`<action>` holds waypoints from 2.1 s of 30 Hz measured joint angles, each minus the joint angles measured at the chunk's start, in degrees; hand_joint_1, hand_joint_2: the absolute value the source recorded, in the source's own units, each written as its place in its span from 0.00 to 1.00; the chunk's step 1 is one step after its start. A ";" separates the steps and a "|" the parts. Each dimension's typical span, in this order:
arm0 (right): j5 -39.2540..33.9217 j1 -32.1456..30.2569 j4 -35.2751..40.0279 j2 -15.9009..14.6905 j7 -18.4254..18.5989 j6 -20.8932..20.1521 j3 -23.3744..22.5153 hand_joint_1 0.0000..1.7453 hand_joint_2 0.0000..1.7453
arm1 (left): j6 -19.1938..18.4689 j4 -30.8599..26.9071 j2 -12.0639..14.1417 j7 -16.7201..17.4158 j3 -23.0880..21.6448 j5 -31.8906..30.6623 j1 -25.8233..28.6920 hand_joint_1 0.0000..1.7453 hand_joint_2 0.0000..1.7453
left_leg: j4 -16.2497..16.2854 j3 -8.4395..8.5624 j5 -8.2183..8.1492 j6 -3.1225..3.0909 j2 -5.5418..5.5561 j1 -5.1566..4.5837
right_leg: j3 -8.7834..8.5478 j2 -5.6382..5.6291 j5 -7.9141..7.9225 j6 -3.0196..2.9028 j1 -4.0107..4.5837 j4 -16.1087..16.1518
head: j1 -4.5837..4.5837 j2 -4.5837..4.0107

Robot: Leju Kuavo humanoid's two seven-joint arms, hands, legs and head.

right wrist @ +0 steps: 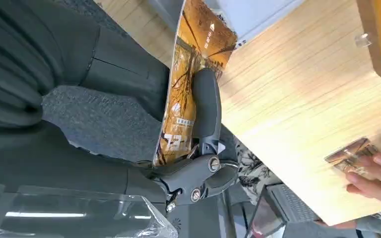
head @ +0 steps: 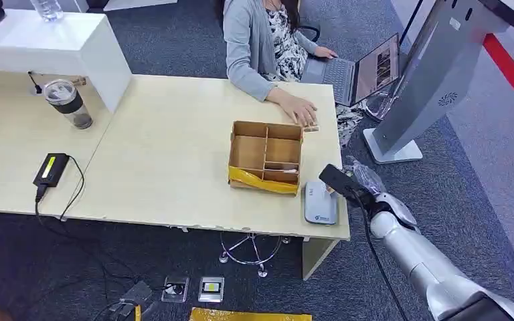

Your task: Pass the card to the sensor for recognition and then transmit it.

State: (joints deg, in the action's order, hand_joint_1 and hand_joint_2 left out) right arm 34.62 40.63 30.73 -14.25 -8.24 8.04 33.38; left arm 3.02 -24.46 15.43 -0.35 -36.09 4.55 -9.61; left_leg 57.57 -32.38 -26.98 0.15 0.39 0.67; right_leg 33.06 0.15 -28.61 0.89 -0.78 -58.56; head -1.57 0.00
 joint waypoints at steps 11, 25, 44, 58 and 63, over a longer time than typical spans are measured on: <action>-0.96 1.05 -0.70 -1.47 -0.26 0.02 -1.25 1.00 1.00 | -0.09 -0.20 0.22 0.00 0.02 0.09 0.22 0.00 0.00 | 0.00 0.00 0.00 0.00 -0.02 -0.01 | -0.02 0.01 0.01 0.01 -0.01 0.00 | 0.00 0.00; 0.02 7.99 -1.40 -4.50 -0.50 -1.90 -3.67 1.00 1.00 | -0.63 -0.28 0.44 0.02 0.00 -1.66 -0.24 0.00 0.00 | 0.01 -0.06 0.01 0.00 -0.04 -0.01 | 0.06 -0.05 0.03 -0.01 -0.01 -0.02 | 0.00 0.00; 3.45 15.64 -1.40 -0.76 0.37 -2.40 -3.28 1.00 1.00 | -1.95 -0.28 -0.26 0.02 -0.11 -4.46 -3.26 0.00 0.00 | 0.01 -0.09 0.02 0.01 -0.02 0.01 | 0.04 -0.01 0.04 -0.02 0.01 -0.07 | 0.00 0.00; 4.46 17.06 -1.53 4.98 1.11 -1.53 -2.05 1.00 1.00 | -2.27 -0.26 -0.83 0.02 -0.09 -5.25 -4.06 0.00 0.00 | 0.01 -0.08 0.02 0.01 -0.02 0.04 | 0.06 0.00 0.04 -0.02 0.05 -0.06 | -0.02 0.00; 4.90 16.58 -1.53 5.36 1.03 -1.44 -1.73 1.00 1.00 | -2.12 -0.22 -0.83 -0.09 0.02 -4.98 -4.07 0.00 0.00 | 0.01 -0.08 0.03 0.01 -0.02 0.04 | 0.06 -0.02 0.04 -0.02 0.05 -0.06 | 0.00 0.00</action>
State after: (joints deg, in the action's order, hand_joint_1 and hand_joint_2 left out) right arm 39.52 57.21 29.20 -8.90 -7.21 6.60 31.65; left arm 0.90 -24.68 14.60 -0.44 -36.06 -0.44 -13.68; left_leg 57.58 -32.46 -26.95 0.16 0.36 0.72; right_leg 33.12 0.13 -28.57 0.87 -0.73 -58.62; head -1.57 0.00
